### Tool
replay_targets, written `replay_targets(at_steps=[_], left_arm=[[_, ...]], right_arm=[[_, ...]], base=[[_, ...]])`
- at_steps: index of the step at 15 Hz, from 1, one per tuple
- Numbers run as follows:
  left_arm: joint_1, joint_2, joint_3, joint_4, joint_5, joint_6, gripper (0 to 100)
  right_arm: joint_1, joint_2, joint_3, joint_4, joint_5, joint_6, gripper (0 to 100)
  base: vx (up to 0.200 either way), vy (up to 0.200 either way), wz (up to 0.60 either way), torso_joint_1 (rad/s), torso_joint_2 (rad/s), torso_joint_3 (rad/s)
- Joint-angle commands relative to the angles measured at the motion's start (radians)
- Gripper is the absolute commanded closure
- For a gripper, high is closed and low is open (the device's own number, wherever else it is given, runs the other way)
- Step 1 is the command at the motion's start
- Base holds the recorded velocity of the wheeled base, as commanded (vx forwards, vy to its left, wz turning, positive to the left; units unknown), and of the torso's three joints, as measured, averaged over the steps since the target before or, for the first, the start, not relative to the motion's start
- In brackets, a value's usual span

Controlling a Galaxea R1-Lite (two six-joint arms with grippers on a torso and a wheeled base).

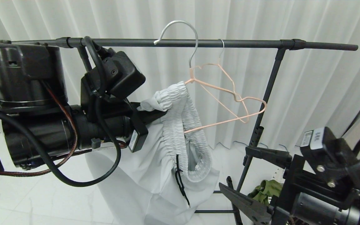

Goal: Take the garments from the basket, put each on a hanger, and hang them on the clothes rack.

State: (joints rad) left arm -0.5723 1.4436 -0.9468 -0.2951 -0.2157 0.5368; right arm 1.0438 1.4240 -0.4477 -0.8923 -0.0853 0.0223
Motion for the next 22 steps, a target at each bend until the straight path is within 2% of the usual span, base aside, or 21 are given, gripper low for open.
replay_targets(at_steps=[1, 2, 4, 7, 11, 12, 16, 18, 22], left_arm=[[0.000, -0.015, -0.003, -0.002, -0.001, -0.001, 100], [-0.001, -0.025, -0.004, -0.002, -0.002, -0.005, 100], [-0.006, -0.045, -0.004, -0.002, -0.005, -0.021, 100], [-0.015, -0.060, -0.006, -0.002, -0.005, -0.023, 100], [-0.017, -0.077, -0.006, -0.002, -0.005, -0.038, 100], [-0.017, -0.077, -0.006, -0.002, -0.007, -0.038, 100], [-0.004, -0.081, 0.008, -0.002, -0.004, -0.037, 100], [0.003, -0.088, 0.017, -0.002, -0.002, -0.037, 100], [0.039, -0.111, 0.094, -0.002, 0.001, -0.024, 100]], right_arm=[[0.001, 0.139, -0.054, -0.002, -0.062, 0.123, 0], [-0.010, 0.182, -0.097, -0.002, -0.106, 0.185, 0], [-0.028, 0.240, -0.157, -0.002, -0.143, 0.232, 0], [-0.067, 0.323, -0.187, -0.007, -0.149, 0.246, 0], [-0.080, 0.343, -0.200, -0.008, -0.175, 0.254, 0], [-0.080, 0.343, -0.198, -0.008, -0.182, 0.254, 100], [-0.133, 0.337, -0.197, -0.008, -0.225, 0.246, 100], [-0.225, 0.314, -0.210, -0.010, -0.255, 0.243, 100], [-0.306, 0.277, -0.207, -0.010, -0.312, 0.209, 100]], base=[[0.000, 0.000, 0.00, 0.000, 0.00, 0.000], [0.000, 0.000, 0.00, 0.000, 0.00, 0.000], [0.000, 0.000, 0.00, 0.000, 0.00, 0.000], [0.000, 0.000, 0.00, 0.000, 0.00, 0.000], [0.000, 0.000, 0.00, 0.000, 0.00, 0.000], [0.000, 0.000, 0.00, 0.000, 0.00, 0.000], [0.000, 0.000, 0.00, 0.000, 0.00, 0.000], [0.000, 0.000, 0.00, 0.000, 0.00, 0.000], [0.000, 0.000, 0.00, 0.000, 0.00, 0.000]])
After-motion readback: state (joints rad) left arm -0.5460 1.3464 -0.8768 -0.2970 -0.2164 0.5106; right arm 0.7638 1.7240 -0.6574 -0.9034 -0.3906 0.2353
